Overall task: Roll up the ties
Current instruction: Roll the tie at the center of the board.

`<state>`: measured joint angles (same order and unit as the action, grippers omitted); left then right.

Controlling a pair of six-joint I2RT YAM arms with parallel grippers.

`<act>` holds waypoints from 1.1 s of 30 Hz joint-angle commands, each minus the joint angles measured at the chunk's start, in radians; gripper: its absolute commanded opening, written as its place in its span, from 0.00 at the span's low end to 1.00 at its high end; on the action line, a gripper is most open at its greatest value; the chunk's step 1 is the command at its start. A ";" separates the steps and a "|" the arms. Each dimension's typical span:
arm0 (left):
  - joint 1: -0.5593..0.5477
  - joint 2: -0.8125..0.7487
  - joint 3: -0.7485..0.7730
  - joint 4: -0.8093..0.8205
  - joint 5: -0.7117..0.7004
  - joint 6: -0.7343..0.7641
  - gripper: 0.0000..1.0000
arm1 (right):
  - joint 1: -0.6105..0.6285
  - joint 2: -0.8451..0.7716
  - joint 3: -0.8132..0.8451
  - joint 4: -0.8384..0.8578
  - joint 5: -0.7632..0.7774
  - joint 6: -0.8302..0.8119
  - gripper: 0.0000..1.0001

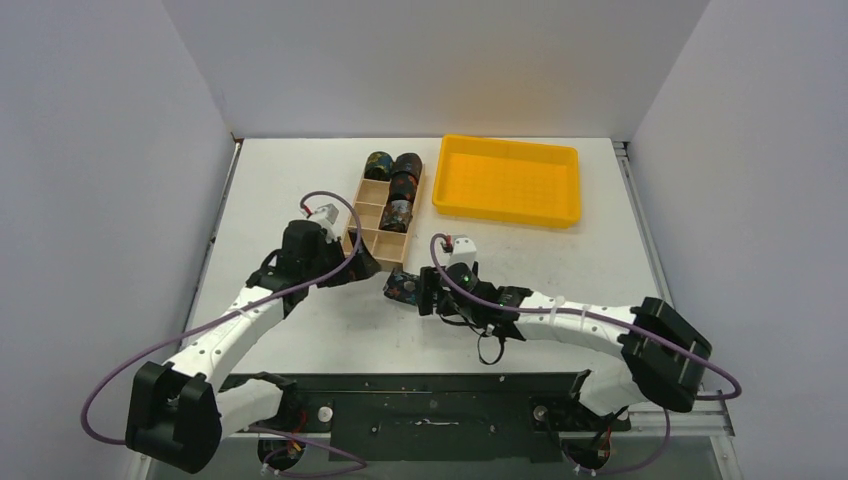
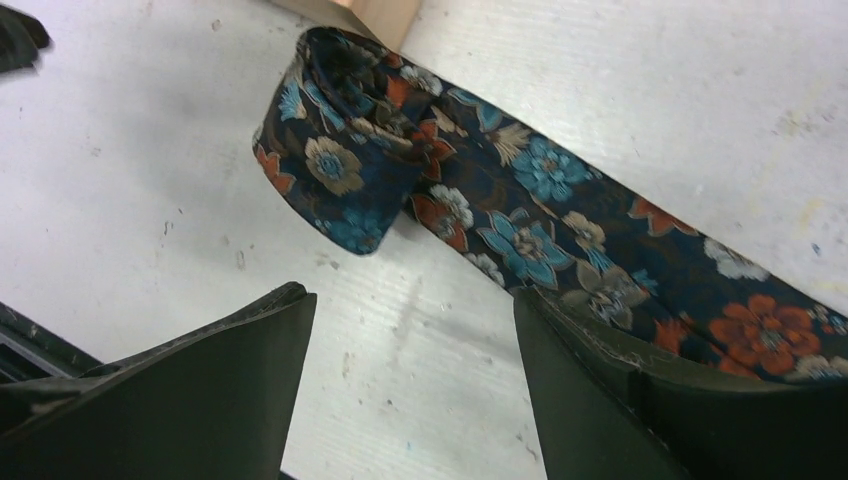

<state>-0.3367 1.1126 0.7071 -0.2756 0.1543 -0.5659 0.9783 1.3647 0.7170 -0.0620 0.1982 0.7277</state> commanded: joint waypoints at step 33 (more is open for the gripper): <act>0.002 0.361 0.128 0.153 0.378 0.130 0.99 | -0.175 0.284 0.072 0.203 -0.146 -0.016 0.69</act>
<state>-0.3130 1.4437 0.7658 -0.1661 0.5289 -0.4786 0.8158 1.6329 0.8043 0.0830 0.0635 0.7033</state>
